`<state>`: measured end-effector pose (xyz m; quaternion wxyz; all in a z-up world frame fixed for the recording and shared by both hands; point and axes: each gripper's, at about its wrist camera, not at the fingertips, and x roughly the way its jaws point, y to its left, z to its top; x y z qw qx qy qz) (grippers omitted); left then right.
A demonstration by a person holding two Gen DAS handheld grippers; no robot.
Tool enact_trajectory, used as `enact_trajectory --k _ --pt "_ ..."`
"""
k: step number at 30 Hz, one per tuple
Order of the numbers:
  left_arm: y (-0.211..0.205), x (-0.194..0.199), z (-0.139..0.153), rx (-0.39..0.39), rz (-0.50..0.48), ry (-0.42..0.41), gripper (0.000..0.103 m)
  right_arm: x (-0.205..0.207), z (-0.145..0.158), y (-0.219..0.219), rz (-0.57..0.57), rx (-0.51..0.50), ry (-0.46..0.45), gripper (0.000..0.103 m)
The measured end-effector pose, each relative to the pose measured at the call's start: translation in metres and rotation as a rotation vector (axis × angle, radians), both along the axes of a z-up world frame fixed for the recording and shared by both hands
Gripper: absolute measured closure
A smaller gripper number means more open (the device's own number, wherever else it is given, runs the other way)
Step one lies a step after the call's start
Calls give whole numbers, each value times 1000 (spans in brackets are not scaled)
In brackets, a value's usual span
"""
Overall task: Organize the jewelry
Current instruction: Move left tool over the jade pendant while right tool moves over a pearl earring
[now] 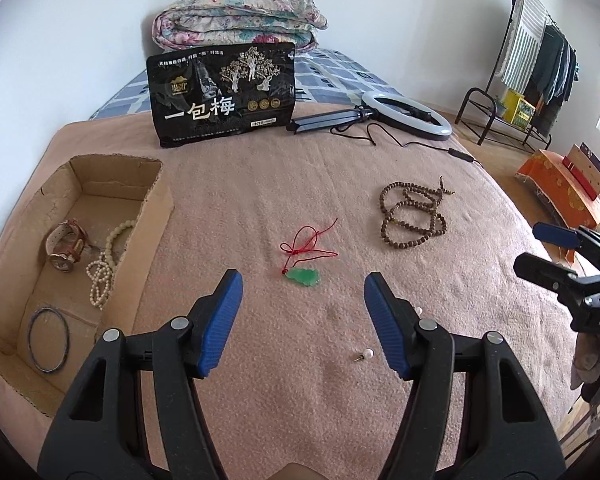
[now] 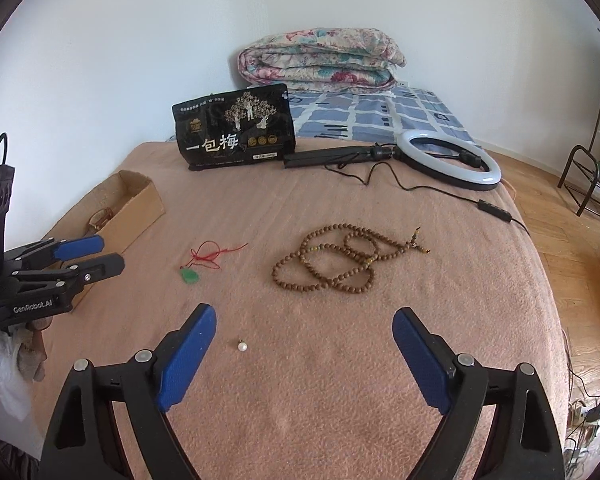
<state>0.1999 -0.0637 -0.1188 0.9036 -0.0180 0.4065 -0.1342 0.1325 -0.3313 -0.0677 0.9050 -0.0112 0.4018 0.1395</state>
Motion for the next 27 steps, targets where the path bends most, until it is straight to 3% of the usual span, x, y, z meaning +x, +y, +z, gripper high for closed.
enact_trajectory --k 4,6,11,14,24,27 --pt "-6 12 -17 16 -12 26 42 -2 -17 11 29 -14 9 15" --pt "-9 17 -24 22 -22 36 48 -1 -27 18 45 -27 17 19" --pt "-14 29 -40 19 -36 53 48 6 -47 30 85 -18 57 27" --pt "-15 38 -48 25 -39 67 55 10 -56 34 98 -5 77 34" --pt "-22 56 -67 45 -67 82 56 19 -75 46 129 13 117 52" --pt "-25 60 -72 72 -74 90 65 21 -78 46 128 21 122 53"
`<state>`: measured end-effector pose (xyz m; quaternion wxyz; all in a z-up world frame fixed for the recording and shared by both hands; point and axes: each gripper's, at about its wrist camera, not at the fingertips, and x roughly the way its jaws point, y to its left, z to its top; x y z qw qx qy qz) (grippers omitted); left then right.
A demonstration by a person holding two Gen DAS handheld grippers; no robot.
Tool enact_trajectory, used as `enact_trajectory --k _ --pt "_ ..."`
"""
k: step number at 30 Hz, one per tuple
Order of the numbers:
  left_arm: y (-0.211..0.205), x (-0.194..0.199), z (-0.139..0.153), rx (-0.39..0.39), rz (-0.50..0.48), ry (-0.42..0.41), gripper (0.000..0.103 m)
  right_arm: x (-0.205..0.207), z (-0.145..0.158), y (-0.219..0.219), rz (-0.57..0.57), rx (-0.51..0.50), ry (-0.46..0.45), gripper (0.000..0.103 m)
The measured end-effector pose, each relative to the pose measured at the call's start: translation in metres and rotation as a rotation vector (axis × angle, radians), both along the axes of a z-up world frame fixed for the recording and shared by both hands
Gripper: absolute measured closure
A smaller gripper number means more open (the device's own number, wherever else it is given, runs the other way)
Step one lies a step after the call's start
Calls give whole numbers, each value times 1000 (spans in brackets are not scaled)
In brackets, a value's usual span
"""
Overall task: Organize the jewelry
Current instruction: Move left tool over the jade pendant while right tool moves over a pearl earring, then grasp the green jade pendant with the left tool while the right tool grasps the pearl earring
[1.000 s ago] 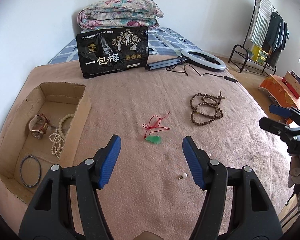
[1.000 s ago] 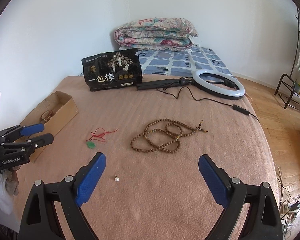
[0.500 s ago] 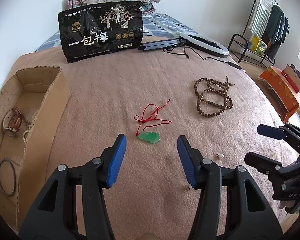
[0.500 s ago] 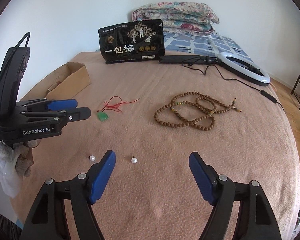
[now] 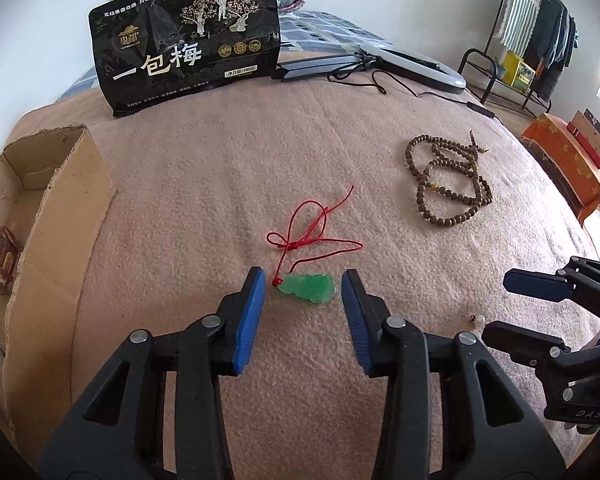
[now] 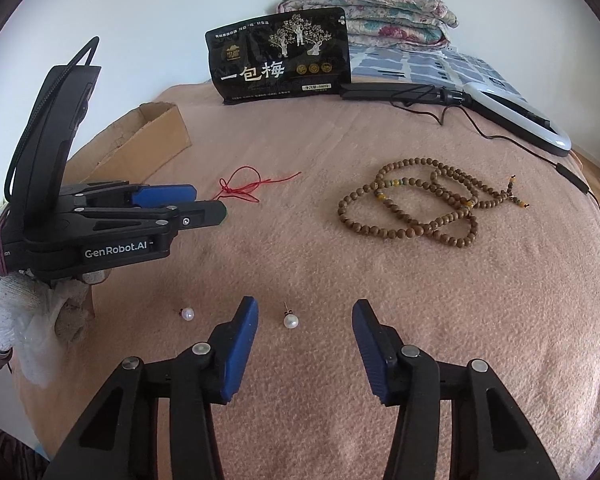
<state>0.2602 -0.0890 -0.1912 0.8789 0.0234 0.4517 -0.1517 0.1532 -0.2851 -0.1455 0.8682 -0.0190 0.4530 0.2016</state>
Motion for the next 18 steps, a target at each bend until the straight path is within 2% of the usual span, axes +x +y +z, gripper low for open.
enact_trajectory --k 3,18 --pt "-1 2 -4 3 -6 1 65 2 -3 1 3 9 12 59" --pt "-2 2 -11 2 -20 -12 70 5 -12 12 27 0 25 68"
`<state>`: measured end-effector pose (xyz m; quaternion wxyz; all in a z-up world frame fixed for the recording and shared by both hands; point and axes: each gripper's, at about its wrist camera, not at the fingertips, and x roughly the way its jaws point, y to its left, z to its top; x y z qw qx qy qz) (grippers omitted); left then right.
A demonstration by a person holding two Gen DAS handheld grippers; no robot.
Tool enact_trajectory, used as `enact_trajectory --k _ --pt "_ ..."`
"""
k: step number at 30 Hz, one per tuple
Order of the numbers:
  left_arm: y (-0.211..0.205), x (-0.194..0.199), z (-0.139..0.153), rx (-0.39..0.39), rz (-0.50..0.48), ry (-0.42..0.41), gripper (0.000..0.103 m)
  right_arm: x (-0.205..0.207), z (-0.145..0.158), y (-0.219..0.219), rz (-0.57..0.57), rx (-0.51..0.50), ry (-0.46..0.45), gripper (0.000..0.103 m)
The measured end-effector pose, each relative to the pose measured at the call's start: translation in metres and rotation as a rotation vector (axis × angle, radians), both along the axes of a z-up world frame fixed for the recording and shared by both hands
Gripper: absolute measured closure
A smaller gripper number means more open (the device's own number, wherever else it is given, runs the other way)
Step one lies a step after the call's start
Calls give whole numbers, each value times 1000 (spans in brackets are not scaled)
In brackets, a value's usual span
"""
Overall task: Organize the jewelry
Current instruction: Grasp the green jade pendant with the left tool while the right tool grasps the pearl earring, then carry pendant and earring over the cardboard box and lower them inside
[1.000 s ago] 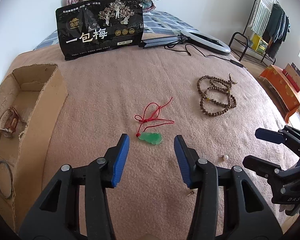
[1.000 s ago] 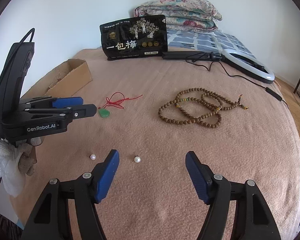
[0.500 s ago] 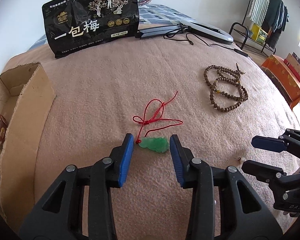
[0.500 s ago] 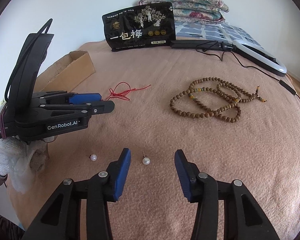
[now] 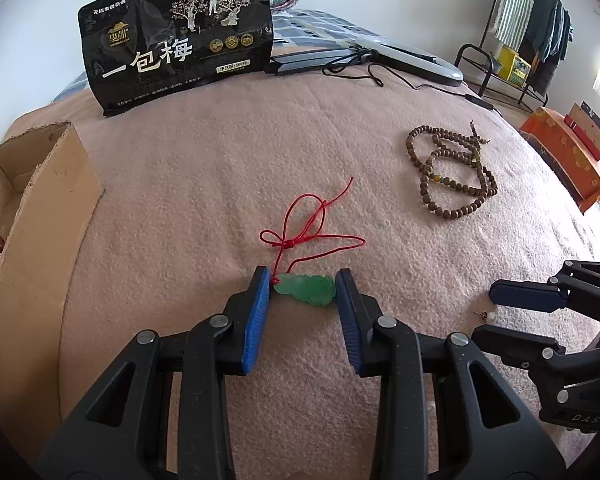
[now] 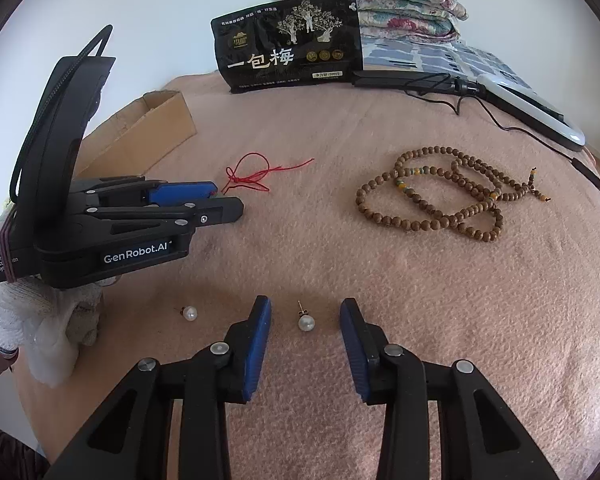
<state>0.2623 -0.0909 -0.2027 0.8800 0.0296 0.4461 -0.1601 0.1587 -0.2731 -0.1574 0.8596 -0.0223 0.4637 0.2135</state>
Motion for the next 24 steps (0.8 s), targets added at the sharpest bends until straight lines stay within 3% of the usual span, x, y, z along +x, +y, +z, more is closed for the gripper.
enact_trajectory --k 4,9,24 --pt "0 0 0 1 0 -1 70 1 -1 2 1 -11 -1 77" --pt "0 0 0 -1 0 -3 70 -1 -1 2 3 -14 -1 97" --pt "8 -11 34 -35 11 -55 71 -10 25 0 -20 0 -53 97"
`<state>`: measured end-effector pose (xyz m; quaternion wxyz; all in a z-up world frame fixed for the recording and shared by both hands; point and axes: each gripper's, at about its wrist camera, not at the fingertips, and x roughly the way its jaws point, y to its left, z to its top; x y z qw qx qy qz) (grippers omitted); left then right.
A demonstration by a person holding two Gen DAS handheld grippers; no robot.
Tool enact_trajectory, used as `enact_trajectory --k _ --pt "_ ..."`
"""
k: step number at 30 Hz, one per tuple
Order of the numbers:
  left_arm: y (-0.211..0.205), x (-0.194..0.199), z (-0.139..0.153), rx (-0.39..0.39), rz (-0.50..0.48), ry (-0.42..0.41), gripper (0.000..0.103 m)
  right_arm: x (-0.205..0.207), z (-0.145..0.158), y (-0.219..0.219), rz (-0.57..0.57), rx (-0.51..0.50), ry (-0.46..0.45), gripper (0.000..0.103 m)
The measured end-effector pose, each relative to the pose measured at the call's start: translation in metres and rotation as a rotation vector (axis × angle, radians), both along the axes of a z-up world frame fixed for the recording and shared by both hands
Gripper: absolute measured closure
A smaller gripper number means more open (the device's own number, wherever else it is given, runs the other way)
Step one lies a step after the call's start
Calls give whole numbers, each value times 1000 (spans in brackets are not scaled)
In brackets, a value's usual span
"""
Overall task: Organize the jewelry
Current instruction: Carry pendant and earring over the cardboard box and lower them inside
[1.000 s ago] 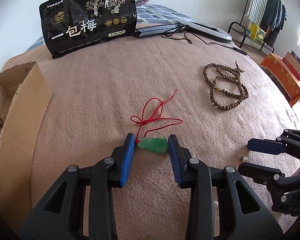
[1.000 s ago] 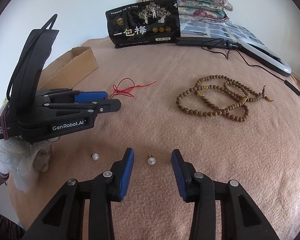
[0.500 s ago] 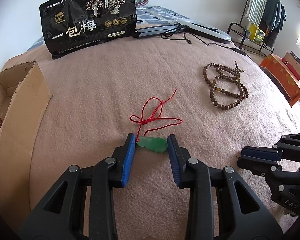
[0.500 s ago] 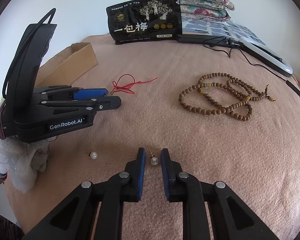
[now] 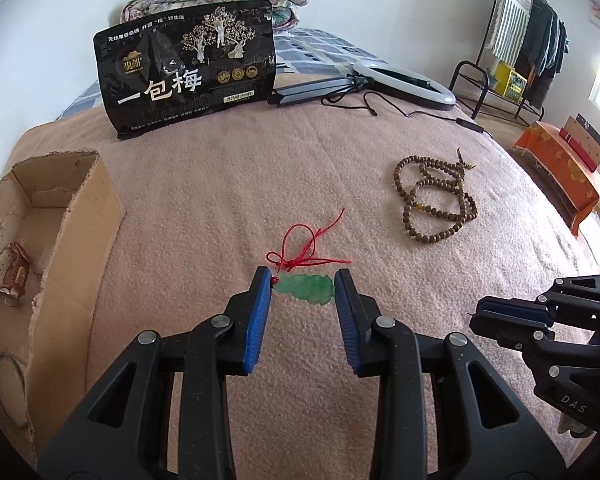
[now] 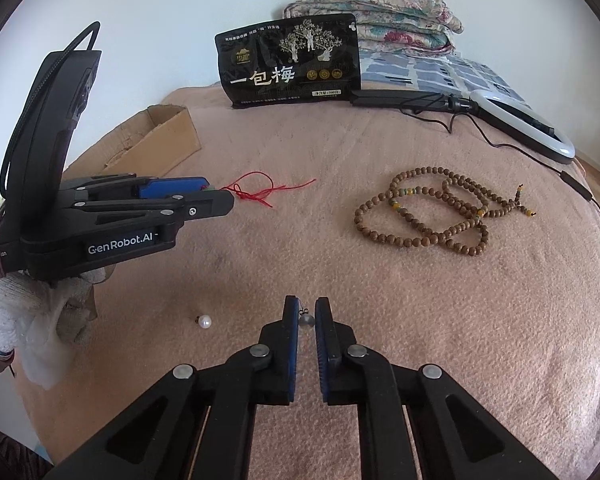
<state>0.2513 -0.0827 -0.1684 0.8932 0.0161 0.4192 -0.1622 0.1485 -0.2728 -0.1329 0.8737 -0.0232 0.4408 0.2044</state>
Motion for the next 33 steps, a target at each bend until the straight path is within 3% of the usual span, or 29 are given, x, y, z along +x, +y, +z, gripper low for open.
enact_trajectory --k 21,33 --pt "38 -48 88 -73 55 -136 71 -21 75 2 -24 38 -95 97" --pt "68 -83 129 -77 90 -212 71 -30 118 24 1 63 -149 97"
